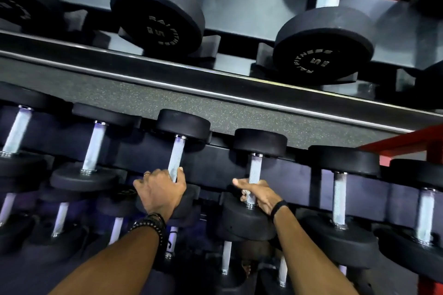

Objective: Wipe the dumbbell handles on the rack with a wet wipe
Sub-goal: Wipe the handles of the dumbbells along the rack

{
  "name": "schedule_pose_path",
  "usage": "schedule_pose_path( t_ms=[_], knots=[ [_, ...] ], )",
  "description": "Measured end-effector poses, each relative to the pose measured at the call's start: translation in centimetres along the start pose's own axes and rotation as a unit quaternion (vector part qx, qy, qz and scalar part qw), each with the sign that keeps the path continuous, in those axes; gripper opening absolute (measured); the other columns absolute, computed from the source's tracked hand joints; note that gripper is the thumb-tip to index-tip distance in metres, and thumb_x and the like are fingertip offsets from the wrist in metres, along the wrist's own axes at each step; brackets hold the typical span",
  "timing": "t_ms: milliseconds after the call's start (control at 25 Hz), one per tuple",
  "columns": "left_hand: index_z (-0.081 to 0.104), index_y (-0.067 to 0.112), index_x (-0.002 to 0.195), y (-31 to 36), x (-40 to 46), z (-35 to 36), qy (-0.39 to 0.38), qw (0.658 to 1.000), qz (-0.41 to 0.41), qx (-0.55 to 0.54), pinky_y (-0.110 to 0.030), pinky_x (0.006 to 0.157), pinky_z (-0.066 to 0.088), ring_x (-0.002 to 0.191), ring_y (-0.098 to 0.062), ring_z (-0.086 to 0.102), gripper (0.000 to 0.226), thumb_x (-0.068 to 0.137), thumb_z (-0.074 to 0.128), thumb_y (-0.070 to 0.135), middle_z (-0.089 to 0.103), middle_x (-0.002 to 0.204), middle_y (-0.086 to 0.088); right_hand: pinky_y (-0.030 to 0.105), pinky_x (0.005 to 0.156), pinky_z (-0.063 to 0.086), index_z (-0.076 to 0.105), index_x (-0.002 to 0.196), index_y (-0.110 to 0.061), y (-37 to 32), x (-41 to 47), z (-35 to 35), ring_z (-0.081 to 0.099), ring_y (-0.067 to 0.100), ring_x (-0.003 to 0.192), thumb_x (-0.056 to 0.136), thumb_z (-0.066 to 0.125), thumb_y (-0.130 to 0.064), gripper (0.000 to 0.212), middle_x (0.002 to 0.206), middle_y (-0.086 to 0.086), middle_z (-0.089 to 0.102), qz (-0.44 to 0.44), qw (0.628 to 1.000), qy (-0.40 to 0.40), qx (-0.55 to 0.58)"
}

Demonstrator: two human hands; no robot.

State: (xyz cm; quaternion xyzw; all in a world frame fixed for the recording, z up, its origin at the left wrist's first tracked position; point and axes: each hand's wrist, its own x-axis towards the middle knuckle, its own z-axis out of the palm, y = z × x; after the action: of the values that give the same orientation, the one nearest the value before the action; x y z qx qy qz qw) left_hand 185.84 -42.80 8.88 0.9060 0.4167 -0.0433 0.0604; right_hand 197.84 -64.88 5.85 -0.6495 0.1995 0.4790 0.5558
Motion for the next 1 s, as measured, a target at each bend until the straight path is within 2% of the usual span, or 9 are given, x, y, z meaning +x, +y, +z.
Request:
schedule_pose_path(
  t_ms=[120,200,280,440,520,600,720,840,1000],
  knots=[
    [0.069,0.006,0.063,-0.1,0.1,0.1,0.004,1.0,0.002,0.002,-0.043,0.07,0.035,0.071,-0.033,0.059,0.058,0.082,0.041,0.053,0.063,0.063,-0.011,0.027,0.057,0.053,0.057,0.115,0.012,0.6,-0.2,0.1,0.062,0.018,0.056,0.07,0.078,0.009,0.05,0.082,0.015,0.066,-0.027,0.997,0.041,-0.063],
    [0.069,0.005,0.062,-0.1,0.0,-0.1,0.005,1.0,-0.001,-0.006,-0.043,0.07,0.035,0.069,-0.033,0.059,0.057,0.081,0.041,0.052,0.062,0.062,-0.012,0.024,0.066,0.049,0.062,0.108,-0.001,1.0,-0.9,-0.5,0.063,0.018,0.073,0.062,0.089,-0.01,0.054,0.087,0.006,0.066,-0.07,0.965,0.113,-0.228],
    [0.068,0.005,0.061,-0.1,0.0,-0.2,0.005,1.0,-0.003,-0.008,-0.043,0.069,0.035,0.068,-0.033,0.058,0.057,0.081,0.041,0.051,0.061,0.061,-0.012,0.016,0.057,0.041,0.058,0.094,-0.013,2.0,-1.8,-1.4,0.058,0.014,0.07,0.05,0.095,-0.029,0.059,0.079,-0.001,0.063,-0.135,0.917,0.195,-0.321],
    [0.068,0.004,0.061,-0.1,0.0,-0.1,0.011,1.0,-0.005,-0.01,-0.043,0.069,0.035,0.068,-0.033,0.058,0.057,0.082,0.042,0.051,0.061,0.061,-0.012,0.014,0.052,0.044,0.053,0.071,-0.018,2.6,-3.0,-1.1,0.048,0.005,0.05,0.063,0.089,-0.012,0.036,0.06,-0.001,0.055,-0.229,0.914,0.265,-0.203],
    [0.068,0.005,0.061,-0.1,0.0,-0.1,0.007,1.0,-0.006,-0.008,-0.043,0.07,0.035,0.068,-0.033,0.058,0.056,0.081,0.042,0.051,0.061,0.061,-0.012,0.032,0.057,0.052,0.057,0.071,-0.021,1.7,-2.4,-1.2,0.052,0.007,0.052,0.073,0.081,-0.008,0.028,0.062,0.002,0.059,-0.26,0.913,0.298,-0.099],
    [0.068,0.006,0.061,-0.1,0.0,-0.1,0.004,1.0,-0.007,-0.01,-0.043,0.07,0.035,0.069,-0.033,0.058,0.056,0.081,0.043,0.051,0.061,0.061,-0.011,0.033,0.055,0.052,0.057,0.073,-0.022,-0.1,-1.3,-1.6,0.055,0.005,0.053,0.079,0.075,-0.003,0.027,0.066,0.004,0.061,-0.273,0.905,0.325,-0.031],
    [0.068,0.006,0.062,-0.1,-0.1,0.0,0.008,1.0,-0.003,-0.013,-0.043,0.071,0.034,0.07,-0.033,0.058,0.055,0.081,0.044,0.052,0.062,0.062,-0.01,0.03,0.062,0.053,0.055,0.072,-0.022,-2.4,-0.3,-1.6,0.057,0.005,0.056,0.078,0.07,0.002,0.029,0.065,-0.002,0.061,-0.282,0.887,0.361,-0.054],
    [0.068,0.007,0.063,-0.1,0.0,0.0,0.007,1.0,-0.006,-0.007,-0.043,0.071,0.035,0.07,-0.033,0.058,0.057,0.082,0.042,0.053,0.062,0.063,-0.01,0.007,0.057,0.043,0.058,0.076,-0.015,-1.7,-1.1,-0.9,0.056,0.0,0.052,0.075,0.066,0.006,0.022,0.066,0.001,0.063,-0.283,0.87,0.383,-0.128],
    [0.068,0.006,0.062,-0.1,0.0,0.0,0.015,1.0,-0.005,-0.013,-0.042,0.071,0.035,0.069,-0.032,0.058,0.059,0.082,0.039,0.053,0.061,0.062,-0.01,0.011,0.059,0.046,0.064,0.079,-0.015,0.8,-3.4,-0.2,0.058,0.001,0.053,0.076,0.064,0.005,0.02,0.064,-0.001,0.063,-0.245,0.891,0.326,-0.2]
  ],
)
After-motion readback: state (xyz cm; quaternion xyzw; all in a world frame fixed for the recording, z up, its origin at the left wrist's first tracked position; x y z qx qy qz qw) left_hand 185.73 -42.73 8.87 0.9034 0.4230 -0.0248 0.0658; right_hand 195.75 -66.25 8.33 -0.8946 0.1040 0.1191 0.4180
